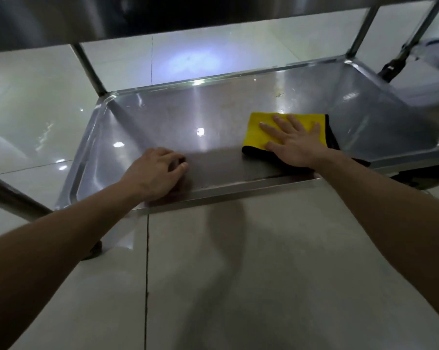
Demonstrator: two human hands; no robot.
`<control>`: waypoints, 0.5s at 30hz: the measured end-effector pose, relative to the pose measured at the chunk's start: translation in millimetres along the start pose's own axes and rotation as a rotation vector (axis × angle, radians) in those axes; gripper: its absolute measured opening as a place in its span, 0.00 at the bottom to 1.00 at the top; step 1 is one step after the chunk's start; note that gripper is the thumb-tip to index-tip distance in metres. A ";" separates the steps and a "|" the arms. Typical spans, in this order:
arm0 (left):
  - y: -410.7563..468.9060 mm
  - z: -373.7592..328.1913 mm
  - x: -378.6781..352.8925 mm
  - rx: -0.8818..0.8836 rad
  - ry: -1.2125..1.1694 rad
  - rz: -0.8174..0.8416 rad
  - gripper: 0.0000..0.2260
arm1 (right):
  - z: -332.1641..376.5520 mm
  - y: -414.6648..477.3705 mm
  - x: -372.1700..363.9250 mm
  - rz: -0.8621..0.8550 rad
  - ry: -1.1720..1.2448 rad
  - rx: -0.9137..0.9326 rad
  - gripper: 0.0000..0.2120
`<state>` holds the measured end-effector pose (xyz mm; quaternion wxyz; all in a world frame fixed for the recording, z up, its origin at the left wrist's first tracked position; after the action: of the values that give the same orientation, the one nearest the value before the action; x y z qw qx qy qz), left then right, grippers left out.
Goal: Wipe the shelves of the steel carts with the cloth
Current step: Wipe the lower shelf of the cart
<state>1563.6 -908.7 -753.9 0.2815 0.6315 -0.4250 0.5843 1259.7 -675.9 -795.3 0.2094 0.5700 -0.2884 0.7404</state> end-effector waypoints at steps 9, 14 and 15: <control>0.1 4.1 -0.2 0.019 -0.021 -0.018 0.20 | 125.3 27.6 -13.3 0.010 -0.025 0.218 0.38; 6.7 0.6 10.0 0.035 -0.043 -0.005 0.18 | 96.3 -26.6 -16.3 0.043 0.015 0.474 0.39; 8.8 -1.2 12.6 0.043 -0.039 0.010 0.18 | 82.7 -35.9 -12.5 0.067 0.064 0.485 0.40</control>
<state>1554.8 -914.5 -742.6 0.2564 0.6466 -0.4210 0.5822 1345.6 -703.9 -785.3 0.0511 0.5699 -0.1143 0.8121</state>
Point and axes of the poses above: each hand's wrist, its own y-axis towards the middle knuckle, its own x-axis out of the back of the hand, z = x × y, the point moved 1 cm from there along y, towards the middle knuckle, and after that the axes turned 3 degrees about y, right-handed, at the moved point
